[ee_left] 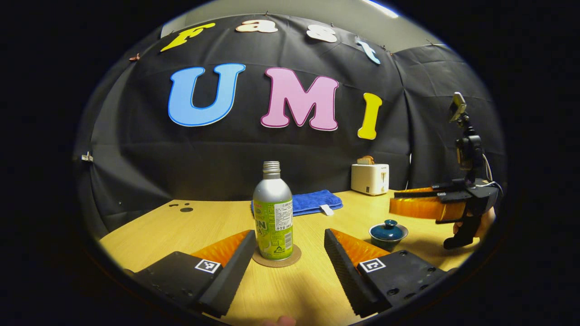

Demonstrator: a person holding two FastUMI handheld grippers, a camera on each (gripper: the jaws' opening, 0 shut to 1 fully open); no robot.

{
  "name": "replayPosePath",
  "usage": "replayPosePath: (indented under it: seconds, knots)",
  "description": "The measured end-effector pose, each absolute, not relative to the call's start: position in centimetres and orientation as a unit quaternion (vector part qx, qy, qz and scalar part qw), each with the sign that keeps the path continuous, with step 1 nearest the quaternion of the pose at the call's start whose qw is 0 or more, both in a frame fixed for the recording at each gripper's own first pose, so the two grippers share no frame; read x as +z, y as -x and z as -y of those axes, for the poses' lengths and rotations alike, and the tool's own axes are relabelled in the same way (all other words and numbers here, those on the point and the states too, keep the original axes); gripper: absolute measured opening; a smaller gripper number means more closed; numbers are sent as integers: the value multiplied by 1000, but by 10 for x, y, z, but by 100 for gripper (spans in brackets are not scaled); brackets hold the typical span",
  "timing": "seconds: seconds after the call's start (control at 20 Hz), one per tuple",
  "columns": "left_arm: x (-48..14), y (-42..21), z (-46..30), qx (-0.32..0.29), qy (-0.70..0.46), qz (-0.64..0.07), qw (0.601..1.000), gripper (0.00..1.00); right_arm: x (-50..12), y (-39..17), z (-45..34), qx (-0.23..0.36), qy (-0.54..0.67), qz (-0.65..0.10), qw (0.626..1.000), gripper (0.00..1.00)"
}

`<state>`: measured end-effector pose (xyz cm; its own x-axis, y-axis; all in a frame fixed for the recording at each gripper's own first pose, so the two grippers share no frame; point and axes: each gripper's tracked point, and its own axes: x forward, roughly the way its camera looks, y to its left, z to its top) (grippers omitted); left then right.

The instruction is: Open the teacup lid with one hand, grasp the water bottle and pour water into the teacup with the other hand; after pouring, place the water bottle on the coaster and then close the teacup lid.

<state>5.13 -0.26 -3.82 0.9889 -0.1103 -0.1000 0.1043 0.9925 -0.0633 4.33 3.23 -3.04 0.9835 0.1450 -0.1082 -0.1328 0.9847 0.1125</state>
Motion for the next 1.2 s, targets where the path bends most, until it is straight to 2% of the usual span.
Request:
replayPosePath:
  seconds: [0.25, 0.75, 0.85, 0.9, 1.2]
  knots:
    - [-25, -35, 0, -35, 6, -34, 999, 96, -8, -17, -28, 42, -26, -12, 999, 57]
    - [-22, -22, 4, -29, 12, -24, 999, 95, -22, -2, -28, 43, -44, -35, 997, 57]
    - [-15, -15, 11, -29, 14, -27, 999, 95, -21, -2, -28, 43, -41, -35, 998, 60]
    - [-15, -15, 11, -29, 15, -28, 999, 95, -21, -2, -28, 43, -39, -34, 998, 57]
    - [-20, -17, 10, -28, 17, -32, 999, 95, -23, -2, -26, 42, -43, -37, 997, 57]
